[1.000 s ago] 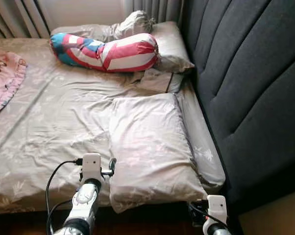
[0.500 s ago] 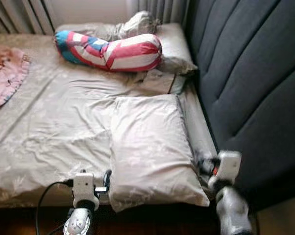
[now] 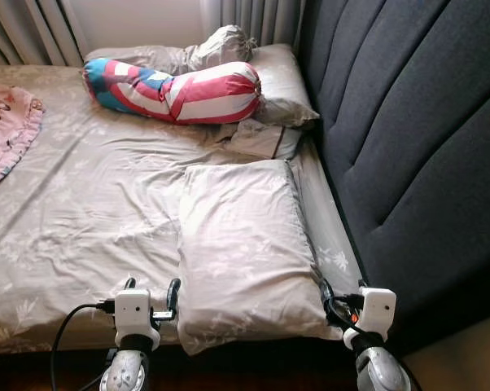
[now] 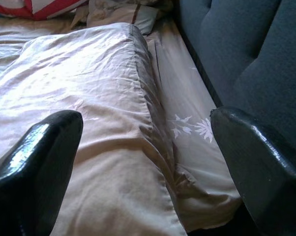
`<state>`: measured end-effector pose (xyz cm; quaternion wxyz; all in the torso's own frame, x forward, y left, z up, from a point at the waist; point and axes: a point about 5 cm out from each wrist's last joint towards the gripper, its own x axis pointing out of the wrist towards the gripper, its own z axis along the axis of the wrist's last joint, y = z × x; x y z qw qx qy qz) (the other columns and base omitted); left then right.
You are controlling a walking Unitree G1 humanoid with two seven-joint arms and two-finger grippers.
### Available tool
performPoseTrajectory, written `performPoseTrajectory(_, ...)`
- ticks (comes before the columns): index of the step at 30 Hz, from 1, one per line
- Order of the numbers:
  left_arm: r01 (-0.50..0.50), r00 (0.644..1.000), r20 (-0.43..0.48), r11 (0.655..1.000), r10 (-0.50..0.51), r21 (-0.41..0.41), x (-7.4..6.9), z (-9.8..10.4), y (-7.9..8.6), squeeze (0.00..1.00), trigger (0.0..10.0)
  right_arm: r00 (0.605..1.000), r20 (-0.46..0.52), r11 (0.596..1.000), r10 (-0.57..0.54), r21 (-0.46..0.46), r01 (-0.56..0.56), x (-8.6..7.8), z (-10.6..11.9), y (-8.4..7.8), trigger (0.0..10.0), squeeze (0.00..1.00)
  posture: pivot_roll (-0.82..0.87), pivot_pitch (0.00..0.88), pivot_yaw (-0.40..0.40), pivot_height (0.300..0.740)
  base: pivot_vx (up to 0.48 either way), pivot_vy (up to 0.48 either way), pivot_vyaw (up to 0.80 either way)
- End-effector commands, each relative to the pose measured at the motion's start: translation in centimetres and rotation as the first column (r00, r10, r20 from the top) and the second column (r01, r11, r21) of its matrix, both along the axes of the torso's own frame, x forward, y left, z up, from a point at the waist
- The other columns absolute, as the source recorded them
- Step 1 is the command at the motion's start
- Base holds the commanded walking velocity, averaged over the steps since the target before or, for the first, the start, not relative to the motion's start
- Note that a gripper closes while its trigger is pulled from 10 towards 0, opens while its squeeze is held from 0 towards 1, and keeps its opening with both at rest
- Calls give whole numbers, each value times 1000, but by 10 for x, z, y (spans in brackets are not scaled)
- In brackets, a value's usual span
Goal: Clean up the room
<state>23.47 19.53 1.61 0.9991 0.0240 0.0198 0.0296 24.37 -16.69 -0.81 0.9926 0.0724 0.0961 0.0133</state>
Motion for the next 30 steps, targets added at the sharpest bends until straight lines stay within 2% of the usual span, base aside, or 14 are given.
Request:
performPoseTrajectory(1,-1,1000,-7,1000,1,-22,3,0,0,0,10000,1000,-9,1000,6,1,-6,0,-1,2,10000,0,-119,25,-44,740,0,0,0)
performPoseTrajectory(5,1,1000,-6,1000,-1,-27,5,4,0,0,10000,999,-30,1000,12,11,-12,2,-2,3,10000,0,-131,46,-33,740,0,0,0)
performPoseTrajectory(7,0,1000,-14,1000,0,-31,2,7,0,0,10000,991,-122,999,47,18,-45,-6,-12,5,10000,0,-135,57,-27,740,0,0,0)
performPoseTrajectory(9,0,1000,-14,999,-1,-32,2,8,0,0,10000,990,-133,998,56,29,-52,-9,-14,6,10000,0,-134,60,-27,740,0,0,0)
performPoseTrajectory(11,4,1000,-17,999,-4,-32,2,9,-1,0,10000,977,-190,995,96,32,-91,-17,-21,9,10000,0,-134,71,-27,740,0,0,0)
performPoseTrajectory(13,5,1000,-16,999,-5,-32,2,9,-1,0,10000,973,-201,994,111,20,-109,-20,-25,11,10000,0,-132,75,-26,740,0,0,0)
performPoseTrajectory(20,1,1000,-12,999,-1,-38,3,10,-1,0,10000,987,-156,999,43,30,-38,-18,-22,8,10000,0,-129,88,-29,740,0,0,0)
performPoseTrajectory(30,10,1000,-29,999,-11,-46,4,13,-4,0,10000,971,-235,999,47,29,-42,-24,-33,-2,10000,0,-133,98,-35,740,81,0,0)
